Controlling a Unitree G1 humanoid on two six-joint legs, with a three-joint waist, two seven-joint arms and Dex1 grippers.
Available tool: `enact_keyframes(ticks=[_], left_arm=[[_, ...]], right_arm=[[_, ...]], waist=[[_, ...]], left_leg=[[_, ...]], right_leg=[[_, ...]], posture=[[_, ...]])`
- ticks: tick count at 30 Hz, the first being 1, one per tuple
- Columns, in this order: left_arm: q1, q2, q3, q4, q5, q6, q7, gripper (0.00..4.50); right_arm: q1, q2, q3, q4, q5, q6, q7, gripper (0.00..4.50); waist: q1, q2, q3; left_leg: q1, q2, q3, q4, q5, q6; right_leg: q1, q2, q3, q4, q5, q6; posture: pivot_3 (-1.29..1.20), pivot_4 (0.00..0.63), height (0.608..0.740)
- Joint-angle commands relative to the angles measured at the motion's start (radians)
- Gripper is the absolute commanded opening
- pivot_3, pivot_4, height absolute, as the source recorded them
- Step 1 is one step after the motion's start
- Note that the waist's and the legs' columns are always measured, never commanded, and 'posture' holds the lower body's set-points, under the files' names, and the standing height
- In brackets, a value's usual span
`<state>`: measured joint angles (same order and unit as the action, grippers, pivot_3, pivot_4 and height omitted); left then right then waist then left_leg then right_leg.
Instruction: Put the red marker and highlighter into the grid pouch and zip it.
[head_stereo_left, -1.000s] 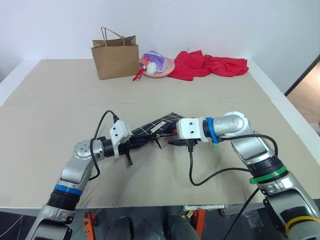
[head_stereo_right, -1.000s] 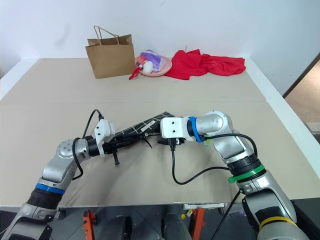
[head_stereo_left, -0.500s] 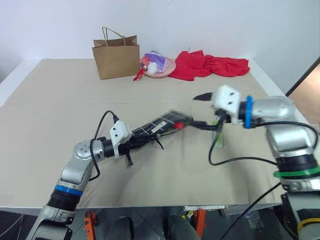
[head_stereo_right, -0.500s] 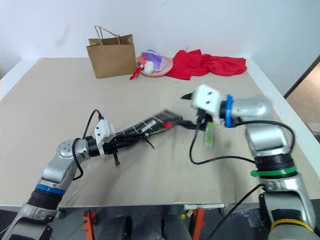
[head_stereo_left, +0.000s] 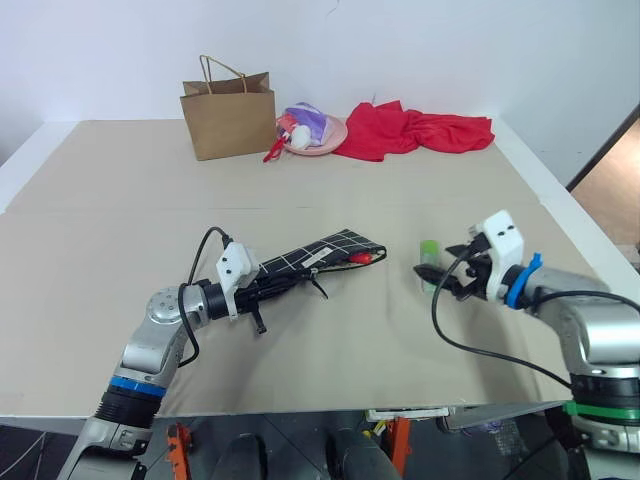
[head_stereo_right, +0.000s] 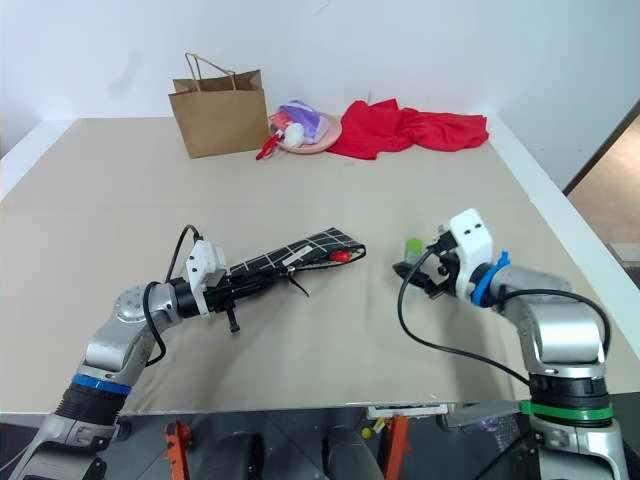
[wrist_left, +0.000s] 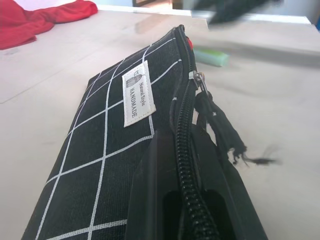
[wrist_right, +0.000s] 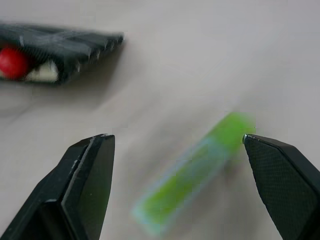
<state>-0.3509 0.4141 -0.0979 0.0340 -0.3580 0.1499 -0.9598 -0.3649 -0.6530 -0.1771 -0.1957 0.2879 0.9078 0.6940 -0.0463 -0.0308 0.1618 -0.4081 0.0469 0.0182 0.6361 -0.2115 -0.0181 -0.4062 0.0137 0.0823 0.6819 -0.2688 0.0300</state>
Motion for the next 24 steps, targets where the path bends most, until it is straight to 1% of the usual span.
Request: enact_keyframes(ticks=[1, 5, 9, 13, 15, 16, 17, 18, 21, 22, 23, 24], left_arm=[[-0.028, -0.011, 0.041, -0.057, -0.054, 0.059, 0.030, 0.00], [-0.074, -0.017, 0.068, -0.072, -0.106, 0.159, 0.062, 0.00], [-0.103, -0.012, 0.102, -0.114, -0.191, 0.289, 0.088, 0.00], [-0.114, 0.010, 0.117, -0.095, -0.200, 0.318, 0.083, 0.00], [-0.118, 0.017, 0.121, -0.089, -0.198, 0.325, 0.083, 0.00], [-0.116, 0.022, 0.116, -0.092, -0.190, 0.321, 0.080, 0.00], [-0.109, 0.027, 0.105, -0.098, -0.177, 0.314, 0.074, 0.00], [-0.100, 0.033, 0.090, -0.106, -0.160, 0.302, 0.068, 0.00], [-0.077, 0.049, 0.045, -0.110, -0.107, 0.253, 0.042, 0.00], [-0.069, 0.057, 0.028, -0.111, -0.086, 0.231, 0.031, 0.00], [-0.063, 0.062, 0.015, -0.111, -0.068, 0.212, 0.021, 0.00], [-0.060, 0.065, 0.007, -0.109, -0.055, 0.199, 0.014, 0.00]], right_arm=[[0.019, 0.049, 0.015, -0.060, -0.023, 0.065, -0.126, 4.40], [0.052, 0.073, 0.048, -0.053, -0.052, 0.074, -0.198, 4.40], [0.069, 0.092, 0.061, -0.043, -0.052, 0.056, -0.224, 4.40], [0.060, 0.098, 0.067, -0.046, -0.044, 0.053, -0.235, 4.40], [0.054, 0.098, 0.066, -0.043, -0.044, 0.037, -0.235, 3.90], [0.053, 0.097, 0.066, -0.043, -0.043, 0.033, -0.233, 3.58], [0.055, 0.092, 0.070, -0.044, -0.044, 0.024, -0.228, 3.16], [0.056, 0.087, 0.072, -0.050, -0.042, 0.015, -0.220, 2.91], [0.046, 0.070, 0.066, -0.059, -0.040, -0.026, -0.200, 1.81], [0.033, 0.062, 0.056, -0.058, -0.041, -0.063, -0.192, 1.63], [0.019, 0.052, 0.049, -0.060, -0.042, -0.100, -0.183, 1.18], [0.004, 0.042, 0.041, -0.064, -0.043, -0.139, -0.172, 1.10]], waist=[[0.000, 0.000, 0.000], [0.001, 0.000, 0.000], [0.000, -0.001, 0.000], [-0.001, -0.001, 0.000], [-0.001, -0.001, 0.000], [-0.001, -0.001, 0.000], [-0.001, -0.001, 0.000], [-0.001, -0.001, 0.000], [-0.001, -0.001, 0.000], [-0.001, -0.001, 0.000], [0.000, -0.001, 0.000], [-0.001, -0.001, 0.000]], left_leg=[[0.000, -0.001, 0.001, 0.000, 0.000, 0.000], [-0.001, -0.002, 0.001, 0.001, 0.000, 0.000], [-0.001, -0.001, 0.000, 0.000, 0.000, 0.000], [0.000, -0.001, 0.001, 0.000, 0.000, 0.000], [0.000, -0.001, 0.001, 0.000, 0.000, 0.000], [0.000, -0.001, 0.001, 0.000, 0.000, 0.000], [0.000, -0.001, 0.001, 0.000, 0.000, 0.000], [0.000, -0.001, 0.001, 0.000, 0.000, 0.000], [0.000, -0.001, 0.001, 0.000, 0.000, 0.000], [0.000, -0.001, 0.001, 0.000, 0.000, 0.000], [0.000, -0.001, 0.002, 0.000, 0.000, 0.000], [-0.001, -0.001, 0.002, 0.000, 0.000, 0.000]], right_leg=[[-0.001, -0.001, 0.001, 0.000, 0.000, 0.001], [0.000, -0.002, 0.001, -0.001, 0.000, 0.002], [0.000, -0.001, 0.000, 0.000, 0.000, 0.002], [0.000, -0.001, 0.001, 0.000, 0.000, 0.002], [0.000, -0.001, 0.001, 0.000, 0.000, 0.002], [0.000, 0.000, 0.000, 0.000, 0.000, 0.002], [0.000, 0.000, 0.000, 0.000, 0.000, 0.002], [0.000, 0.000, 0.000, 0.000, 0.000, 0.002], [0.000, -0.001, 0.001, -0.001, 0.000, 0.002], [0.000, -0.001, 0.001, -0.001, 0.000, 0.002], [0.000, -0.001, 0.001, -0.001, 0.000, 0.002], [-0.001, -0.001, 0.001, -0.001, 0.000, 0.002]], posture=[[0.00, 0.150, 0.740], [0.00, 0.150, 0.740], [0.00, 0.150, 0.740], [0.00, 0.150, 0.740], [0.00, 0.150, 0.740], [0.00, 0.150, 0.740], [0.00, 0.150, 0.740], [0.00, 0.150, 0.740], [0.00, 0.150, 0.740], [0.00, 0.150, 0.740], [0.00, 0.150, 0.740], [0.00, 0.150, 0.740]])
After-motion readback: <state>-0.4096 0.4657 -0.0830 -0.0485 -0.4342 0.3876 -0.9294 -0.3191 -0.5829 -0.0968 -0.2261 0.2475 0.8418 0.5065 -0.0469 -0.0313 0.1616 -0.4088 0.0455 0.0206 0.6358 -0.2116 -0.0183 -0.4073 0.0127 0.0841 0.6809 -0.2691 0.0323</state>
